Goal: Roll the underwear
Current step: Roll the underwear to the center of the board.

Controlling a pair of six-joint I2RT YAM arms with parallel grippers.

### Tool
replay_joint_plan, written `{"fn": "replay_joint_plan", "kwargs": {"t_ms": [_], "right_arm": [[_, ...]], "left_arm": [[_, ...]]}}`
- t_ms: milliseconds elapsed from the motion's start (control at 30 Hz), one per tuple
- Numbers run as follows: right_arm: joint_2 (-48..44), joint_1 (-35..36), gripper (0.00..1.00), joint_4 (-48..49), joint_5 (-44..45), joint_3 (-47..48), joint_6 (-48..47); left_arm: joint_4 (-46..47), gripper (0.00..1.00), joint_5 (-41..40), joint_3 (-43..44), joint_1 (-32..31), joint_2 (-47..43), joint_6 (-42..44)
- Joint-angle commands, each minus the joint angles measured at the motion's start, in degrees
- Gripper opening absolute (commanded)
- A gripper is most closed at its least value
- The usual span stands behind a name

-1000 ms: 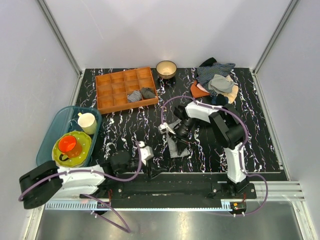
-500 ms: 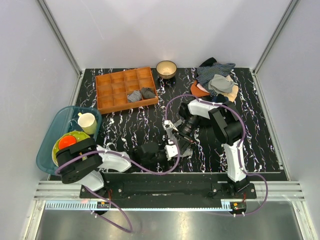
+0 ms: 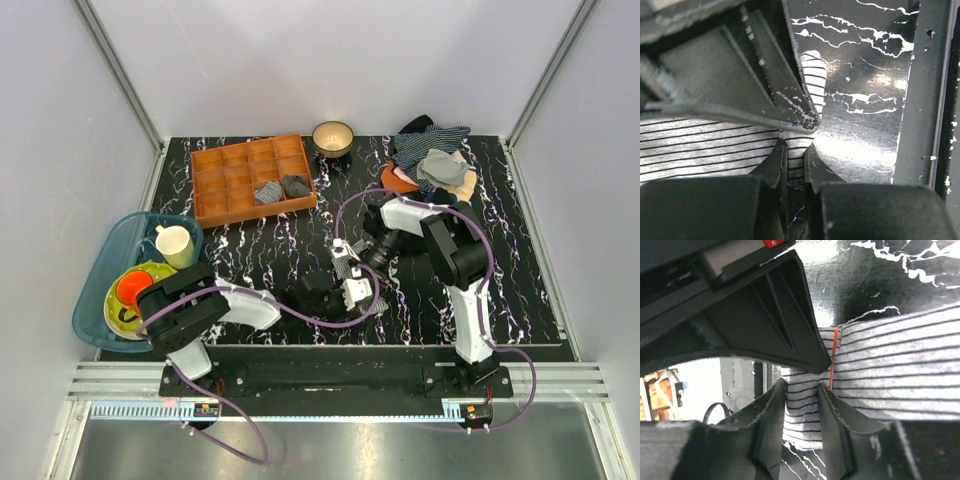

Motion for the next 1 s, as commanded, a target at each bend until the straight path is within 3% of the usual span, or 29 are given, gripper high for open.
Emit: {"fn": "replay_joint_plan", "kwargs": {"t_ms": [0,267,367,433,500,633,833,967], "right_arm": [[-6.66,-3.54,0.43,4.86,0.01,-1.70,1.77],[-23.26,-14.45,0.47,12.15,-0.52,-6.08,2.48],[-32.55,-14.36,0.47,15.23,0.01,-12.39,-1.90],[-39.58,-13.92,0.53,16.20,-0.95,-16.01,-8.31],[-44.35,-11.12,0.61,21.02,0.18,-22.43,-11.22],[-54.29,-1.11,0.70,34.90,11.66,-33.94,-11.32],[-51.07,9.00,0.70,51.25,23.71,-40.99,-13.86],[-48.60,10.60,0.70,56.54,27.25,-43.10,-14.75]], "left_arm": [[-2.19,0.00,9.83,0.41,4.07,2.27,-6.39],[-3.95,0.00,26.63,3.92,15.06,9.74,-19.22],[-6.84,0.00,31.21,6.72,18.67,13.51,-23.70],[-8.60,0.00,33.41,8.22,21.21,16.24,-27.12],[-8.44,0.01,35.68,9.81,23.32,18.87,-29.85],[-13.07,0.03,37.19,13.93,24.91,22.83,-32.76],[-18.36,0.04,38.34,19.56,25.88,27.67,-34.09],[-19.68,0.04,37.72,20.97,26.23,28.20,-34.17]]}}
